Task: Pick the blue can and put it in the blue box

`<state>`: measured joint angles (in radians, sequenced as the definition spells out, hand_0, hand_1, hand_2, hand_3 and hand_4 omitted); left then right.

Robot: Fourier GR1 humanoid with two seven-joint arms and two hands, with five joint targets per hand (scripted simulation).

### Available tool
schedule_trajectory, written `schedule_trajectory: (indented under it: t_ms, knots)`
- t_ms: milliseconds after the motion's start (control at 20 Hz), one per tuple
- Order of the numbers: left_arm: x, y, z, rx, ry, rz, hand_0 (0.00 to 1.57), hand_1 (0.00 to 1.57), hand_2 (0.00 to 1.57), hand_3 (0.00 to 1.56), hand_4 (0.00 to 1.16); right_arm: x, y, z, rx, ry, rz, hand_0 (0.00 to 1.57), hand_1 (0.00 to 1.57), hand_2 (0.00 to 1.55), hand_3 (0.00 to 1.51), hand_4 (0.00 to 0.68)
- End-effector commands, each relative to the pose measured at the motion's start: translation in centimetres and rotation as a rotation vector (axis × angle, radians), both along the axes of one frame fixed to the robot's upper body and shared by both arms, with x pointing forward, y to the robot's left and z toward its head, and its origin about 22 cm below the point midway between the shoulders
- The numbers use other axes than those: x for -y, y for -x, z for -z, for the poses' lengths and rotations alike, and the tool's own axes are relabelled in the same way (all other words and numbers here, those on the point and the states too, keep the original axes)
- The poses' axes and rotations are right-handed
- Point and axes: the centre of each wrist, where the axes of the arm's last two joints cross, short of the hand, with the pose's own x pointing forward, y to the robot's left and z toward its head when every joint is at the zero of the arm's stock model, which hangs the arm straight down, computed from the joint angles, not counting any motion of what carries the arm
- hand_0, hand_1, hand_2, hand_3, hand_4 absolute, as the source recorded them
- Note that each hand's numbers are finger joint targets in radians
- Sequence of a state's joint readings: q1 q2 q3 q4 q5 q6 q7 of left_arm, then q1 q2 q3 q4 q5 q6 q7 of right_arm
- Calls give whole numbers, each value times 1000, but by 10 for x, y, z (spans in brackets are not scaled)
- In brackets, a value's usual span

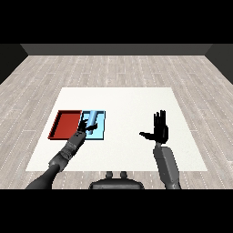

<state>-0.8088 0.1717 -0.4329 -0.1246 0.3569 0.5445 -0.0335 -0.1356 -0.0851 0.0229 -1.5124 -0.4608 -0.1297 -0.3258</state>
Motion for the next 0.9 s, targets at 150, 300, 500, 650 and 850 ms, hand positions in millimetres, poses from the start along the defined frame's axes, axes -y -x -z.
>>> schedule_trajectory:
  t_ms: [150,300,500,650,850]
  knots:
    - [-7,11,13,-97,60,-8,0,0,0,0,0,-5,6,13,-9,14,15,0,0,0,0,0]
    - [-3,-7,-5,-103,-4,-5,0,0,0,0,0,-10,-1,8,13,5,4,0,0,0,0,0]
    - [-17,-7,-7,-61,-36,-17,0,0,0,0,0,-9,14,6,24,-19,8,0,0,0,0,0]
    - [-2,-6,-5,114,21,-35,0,0,0,0,0,-11,5,-4,29,-8,-10,0,0,0,0,0]
    - [-18,-25,-34,336,63,58,0,0,0,0,0,-7,3,10,26,38,-61,0,0,0,0,0]
